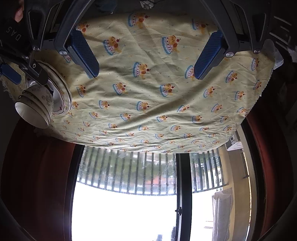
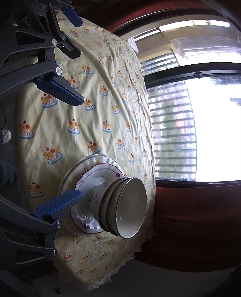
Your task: Organize plates and bowls
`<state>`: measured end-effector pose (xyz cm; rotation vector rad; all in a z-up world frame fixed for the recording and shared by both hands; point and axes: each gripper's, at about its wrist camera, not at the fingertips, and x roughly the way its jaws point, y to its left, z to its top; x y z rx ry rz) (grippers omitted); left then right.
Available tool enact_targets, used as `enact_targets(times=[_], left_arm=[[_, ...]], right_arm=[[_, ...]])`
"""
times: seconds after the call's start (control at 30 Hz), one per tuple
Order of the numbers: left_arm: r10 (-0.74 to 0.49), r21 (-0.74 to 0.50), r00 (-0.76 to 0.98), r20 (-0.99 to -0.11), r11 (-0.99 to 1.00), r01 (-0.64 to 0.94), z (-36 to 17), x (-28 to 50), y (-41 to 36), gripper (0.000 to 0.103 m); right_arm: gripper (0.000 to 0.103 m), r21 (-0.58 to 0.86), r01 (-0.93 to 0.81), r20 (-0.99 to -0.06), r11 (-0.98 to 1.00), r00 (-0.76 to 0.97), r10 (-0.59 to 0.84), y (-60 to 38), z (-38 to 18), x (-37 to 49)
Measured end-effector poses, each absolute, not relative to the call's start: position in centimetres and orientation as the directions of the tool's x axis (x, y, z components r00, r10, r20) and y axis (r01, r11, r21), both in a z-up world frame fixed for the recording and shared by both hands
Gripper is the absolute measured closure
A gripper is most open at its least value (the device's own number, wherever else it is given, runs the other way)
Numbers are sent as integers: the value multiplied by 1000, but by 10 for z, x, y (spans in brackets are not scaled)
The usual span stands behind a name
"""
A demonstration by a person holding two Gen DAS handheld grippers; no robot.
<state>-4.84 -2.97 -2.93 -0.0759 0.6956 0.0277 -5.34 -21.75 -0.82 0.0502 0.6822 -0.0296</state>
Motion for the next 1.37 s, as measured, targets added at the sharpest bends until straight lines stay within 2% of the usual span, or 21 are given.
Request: enact_targets(times=[0.33,0.53,1.37], left_arm=[[-14,-70,764,-645,997,-41,-29,-50,-35,0],[17,-37,779,-626,998,-51,-25,-53,-40,0],[5,-29,780,-625,999,-30,-24,-52,-44,0]], right_arm=[[8,25,52,-621,998,783,-25,-221,-5,-62],[7,33,54,-619,998,785,-22,-224,-5,-62],[7,48,93,-650,994,759,-40,-230,-11,-59]])
